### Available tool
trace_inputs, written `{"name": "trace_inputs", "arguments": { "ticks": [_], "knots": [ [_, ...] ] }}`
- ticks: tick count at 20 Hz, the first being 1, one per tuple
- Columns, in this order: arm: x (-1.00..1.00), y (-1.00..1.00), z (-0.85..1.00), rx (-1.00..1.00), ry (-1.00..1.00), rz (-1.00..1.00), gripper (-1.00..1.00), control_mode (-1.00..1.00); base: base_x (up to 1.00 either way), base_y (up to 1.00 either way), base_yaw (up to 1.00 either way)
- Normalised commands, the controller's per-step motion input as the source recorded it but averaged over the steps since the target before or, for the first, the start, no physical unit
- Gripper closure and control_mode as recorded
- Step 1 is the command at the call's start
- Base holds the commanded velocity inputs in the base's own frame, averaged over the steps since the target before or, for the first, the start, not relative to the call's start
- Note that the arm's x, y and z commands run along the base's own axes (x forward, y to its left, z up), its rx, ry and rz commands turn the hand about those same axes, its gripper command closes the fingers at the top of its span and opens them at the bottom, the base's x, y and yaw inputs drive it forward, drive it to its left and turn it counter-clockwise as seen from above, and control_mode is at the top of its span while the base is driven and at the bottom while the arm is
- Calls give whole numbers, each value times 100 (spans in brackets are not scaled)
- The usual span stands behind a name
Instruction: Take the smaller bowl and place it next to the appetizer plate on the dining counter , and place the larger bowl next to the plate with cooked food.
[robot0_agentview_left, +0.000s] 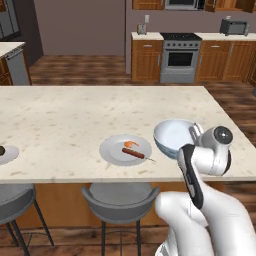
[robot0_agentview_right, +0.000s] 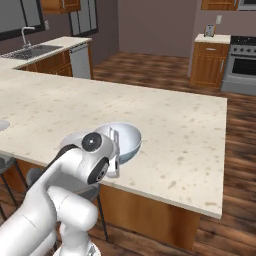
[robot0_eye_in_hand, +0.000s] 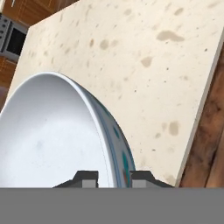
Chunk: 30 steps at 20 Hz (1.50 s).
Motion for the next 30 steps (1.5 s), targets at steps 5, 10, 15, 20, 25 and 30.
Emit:
{"name": "trace_inputs", "arguments": {
  "ticks": [5,10,15,20,25,30],
  "knots": [
    [43,-19,-17,0,0,0,100,-100,0,0,0],
    [46,-8,-32,0,0,0,100,-100,0,0,0],
    [46,0,-39,0,0,0,100,-100,0,0,0],
    [37,-7,-29,0,0,0,100,-100,0,0,0],
    [24,-13,-14,0,0,0,100,-100,0,0,0],
    [-27,0,40,0,1,0,-100,-100,0,0,0]
  ]
}}
